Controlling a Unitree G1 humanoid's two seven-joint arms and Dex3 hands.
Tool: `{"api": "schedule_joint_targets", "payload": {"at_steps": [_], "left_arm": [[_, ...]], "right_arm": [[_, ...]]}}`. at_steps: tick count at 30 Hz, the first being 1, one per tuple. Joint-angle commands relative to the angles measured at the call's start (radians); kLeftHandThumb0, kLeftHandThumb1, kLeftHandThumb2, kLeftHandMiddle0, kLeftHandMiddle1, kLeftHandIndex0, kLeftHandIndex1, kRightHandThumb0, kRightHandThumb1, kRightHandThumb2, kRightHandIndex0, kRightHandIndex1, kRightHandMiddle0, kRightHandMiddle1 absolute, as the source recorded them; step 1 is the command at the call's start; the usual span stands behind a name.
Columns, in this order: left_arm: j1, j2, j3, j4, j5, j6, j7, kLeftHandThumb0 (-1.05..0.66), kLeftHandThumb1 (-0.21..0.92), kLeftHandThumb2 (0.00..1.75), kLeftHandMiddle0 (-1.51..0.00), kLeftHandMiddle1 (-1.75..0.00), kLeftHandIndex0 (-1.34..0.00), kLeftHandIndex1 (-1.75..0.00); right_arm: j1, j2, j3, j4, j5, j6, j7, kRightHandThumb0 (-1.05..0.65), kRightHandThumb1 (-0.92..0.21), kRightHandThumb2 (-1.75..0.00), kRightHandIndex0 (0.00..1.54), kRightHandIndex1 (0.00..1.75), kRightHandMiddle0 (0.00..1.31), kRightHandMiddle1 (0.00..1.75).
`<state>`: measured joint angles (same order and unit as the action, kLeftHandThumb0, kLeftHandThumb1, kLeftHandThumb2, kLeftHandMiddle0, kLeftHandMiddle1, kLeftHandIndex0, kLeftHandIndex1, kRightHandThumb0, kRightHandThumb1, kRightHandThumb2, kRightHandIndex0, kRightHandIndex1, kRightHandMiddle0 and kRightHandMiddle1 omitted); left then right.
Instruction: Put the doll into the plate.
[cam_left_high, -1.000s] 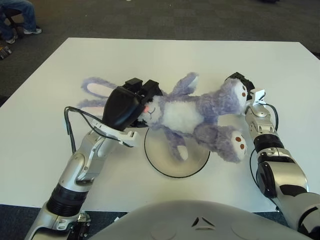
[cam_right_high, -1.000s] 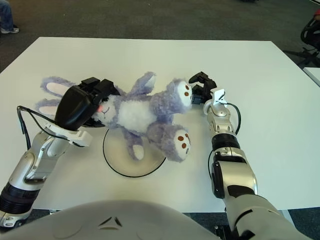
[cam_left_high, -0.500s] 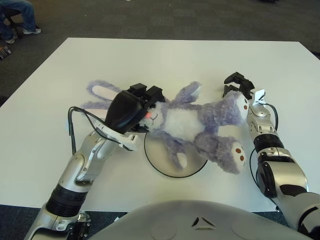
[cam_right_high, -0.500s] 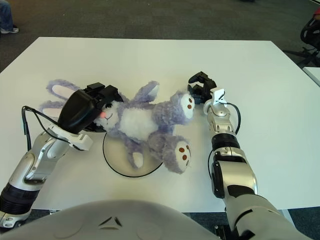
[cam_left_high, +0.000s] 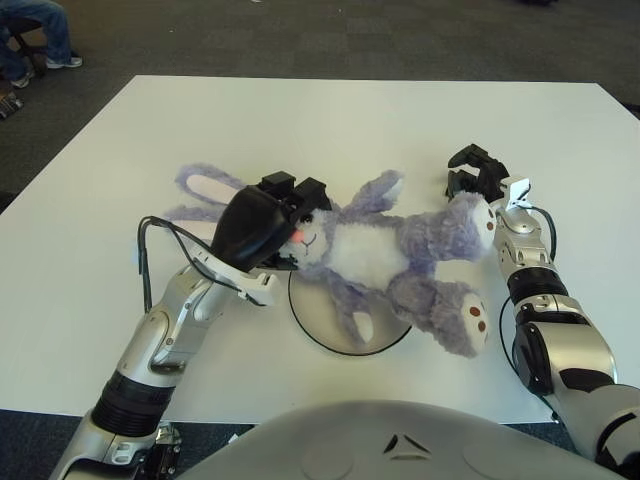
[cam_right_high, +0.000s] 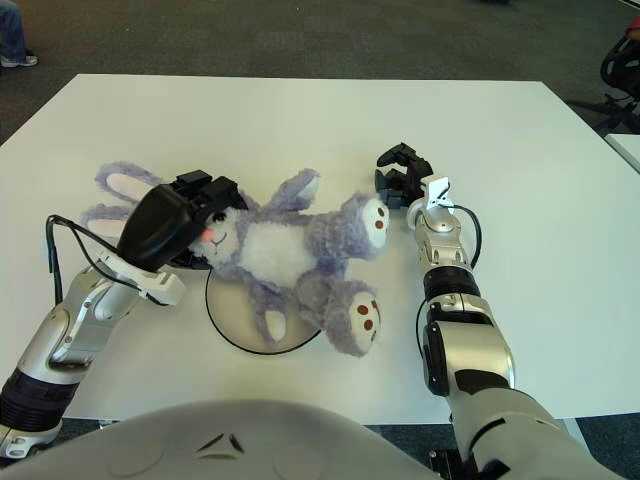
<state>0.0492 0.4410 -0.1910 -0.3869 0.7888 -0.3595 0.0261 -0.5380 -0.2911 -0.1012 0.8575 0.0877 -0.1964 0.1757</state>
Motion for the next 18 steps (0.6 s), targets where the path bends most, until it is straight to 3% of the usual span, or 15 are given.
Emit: {"api": "schedule_joint_targets", "payload": {"at_steps": [1, 5, 9, 12, 16, 18], "left_arm": [[-0.002, 0.001, 0.007, -0.002, -0.018, 0.002, -0.019, -0.01, 0.10, 1.51, -0.74, -1.59, -0.67, -1.72], [0.006, 0.002, 0.013, -0.007, -0.003, 0.006, -0.022, -0.01, 0.20, 1.39, -0.66, -1.71, -0.60, -1.59], [0.014, -0.006, 0.020, -0.006, 0.023, 0.014, -0.005, -0.34, 0.47, 1.09, -0.54, -1.74, -0.49, -1.69], [0.017, -0.013, 0.022, -0.003, 0.033, 0.017, 0.007, -0.78, 0.77, 0.68, -0.49, -1.74, -0.34, -1.71], [0.019, -0.023, 0.026, 0.005, 0.046, 0.013, 0.034, -0.98, 0.88, 0.54, -0.44, -1.75, -0.26, -1.62], [0.022, -0.027, 0.027, 0.009, 0.052, 0.010, 0.046, -1.02, 0.90, 0.56, -0.29, -1.74, -0.12, -1.42]], "right_arm": [[0.051, 0.010, 0.018, 0.052, -0.027, 0.050, 0.013, -0.01, -0.21, -1.45, 0.69, 1.74, 0.45, 1.75], [0.050, 0.010, 0.017, 0.055, -0.027, 0.047, 0.014, -0.01, -0.21, -1.44, 0.69, 1.74, 0.45, 1.75], [0.049, 0.009, 0.017, 0.059, -0.027, 0.042, 0.017, -0.01, -0.21, -1.44, 0.69, 1.74, 0.45, 1.75], [0.048, 0.008, 0.017, 0.062, -0.027, 0.038, 0.018, -0.01, -0.21, -1.44, 0.68, 1.74, 0.45, 1.75], [0.047, 0.008, 0.018, 0.066, -0.029, 0.037, 0.016, -0.01, -0.21, -1.44, 0.68, 1.74, 0.46, 1.74], [0.046, 0.008, 0.018, 0.068, -0.029, 0.037, 0.015, -0.01, -0.21, -1.43, 0.68, 1.75, 0.47, 1.72]]}}
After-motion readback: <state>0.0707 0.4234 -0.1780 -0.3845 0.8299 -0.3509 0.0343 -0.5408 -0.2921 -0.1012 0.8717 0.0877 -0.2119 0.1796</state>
